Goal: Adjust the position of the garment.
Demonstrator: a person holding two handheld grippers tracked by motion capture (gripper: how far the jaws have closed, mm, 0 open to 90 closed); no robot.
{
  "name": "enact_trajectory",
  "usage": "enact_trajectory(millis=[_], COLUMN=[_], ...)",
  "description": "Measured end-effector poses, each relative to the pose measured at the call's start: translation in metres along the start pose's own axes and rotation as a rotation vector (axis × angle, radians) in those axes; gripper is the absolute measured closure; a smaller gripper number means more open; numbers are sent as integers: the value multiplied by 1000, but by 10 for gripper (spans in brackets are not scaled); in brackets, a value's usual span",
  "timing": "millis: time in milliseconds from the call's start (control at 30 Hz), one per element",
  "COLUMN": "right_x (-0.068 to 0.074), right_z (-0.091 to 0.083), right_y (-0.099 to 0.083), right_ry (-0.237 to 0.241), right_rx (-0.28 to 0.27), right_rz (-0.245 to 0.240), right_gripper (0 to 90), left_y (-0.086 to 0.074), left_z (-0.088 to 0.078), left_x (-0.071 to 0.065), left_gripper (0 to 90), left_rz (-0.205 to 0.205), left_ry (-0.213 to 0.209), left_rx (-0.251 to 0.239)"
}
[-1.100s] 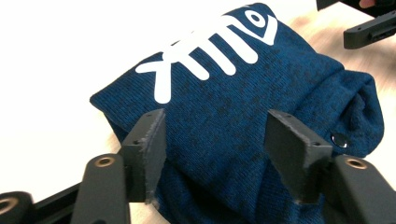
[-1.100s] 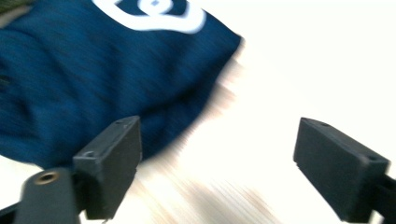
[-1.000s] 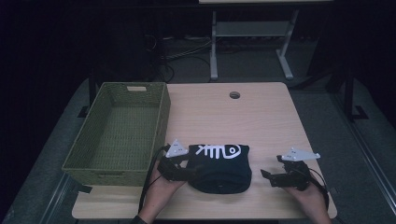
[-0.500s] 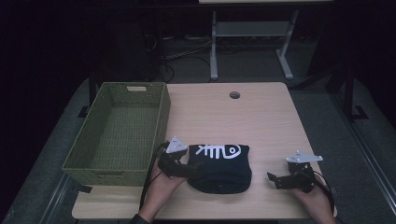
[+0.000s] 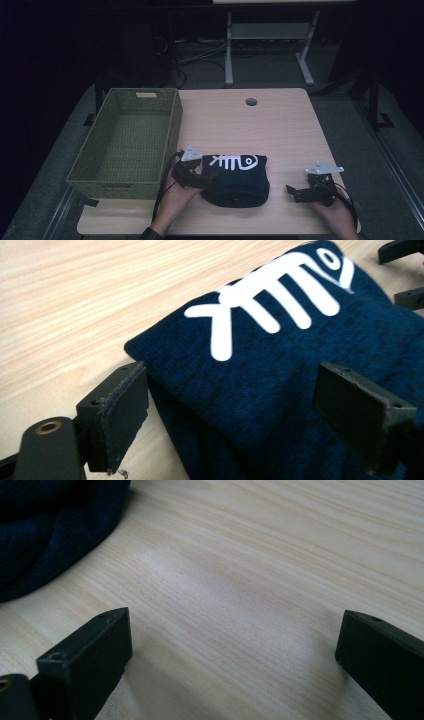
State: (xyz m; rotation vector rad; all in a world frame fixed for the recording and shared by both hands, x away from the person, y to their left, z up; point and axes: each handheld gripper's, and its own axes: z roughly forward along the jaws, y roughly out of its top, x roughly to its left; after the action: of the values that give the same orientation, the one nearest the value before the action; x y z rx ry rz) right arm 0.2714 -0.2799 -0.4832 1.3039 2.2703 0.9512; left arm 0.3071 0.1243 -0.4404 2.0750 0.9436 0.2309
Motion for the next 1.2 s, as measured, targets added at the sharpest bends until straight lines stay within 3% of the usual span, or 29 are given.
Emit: enact_trajectory(millis=[333, 600, 800, 1200], right_x=[0, 0, 0, 0], right_z=[0, 0, 0, 0], right_y=[0, 0, 0, 0], right_ry=[0, 0, 0, 0], right_rx=[0, 0, 0, 0], right_rz=[0, 0, 0, 0], right_gripper=[12, 12, 12, 12], left_y=[-7, -11, -11, -7], left_z=[16, 27, 27, 26], left_x=[5, 9, 8, 6], left_gripper=[128, 130, 152, 538], left_rz=[-18, -51, -38, -30], left_ry=[17, -9, -4, -80], left_rx=[51, 97, 99, 113])
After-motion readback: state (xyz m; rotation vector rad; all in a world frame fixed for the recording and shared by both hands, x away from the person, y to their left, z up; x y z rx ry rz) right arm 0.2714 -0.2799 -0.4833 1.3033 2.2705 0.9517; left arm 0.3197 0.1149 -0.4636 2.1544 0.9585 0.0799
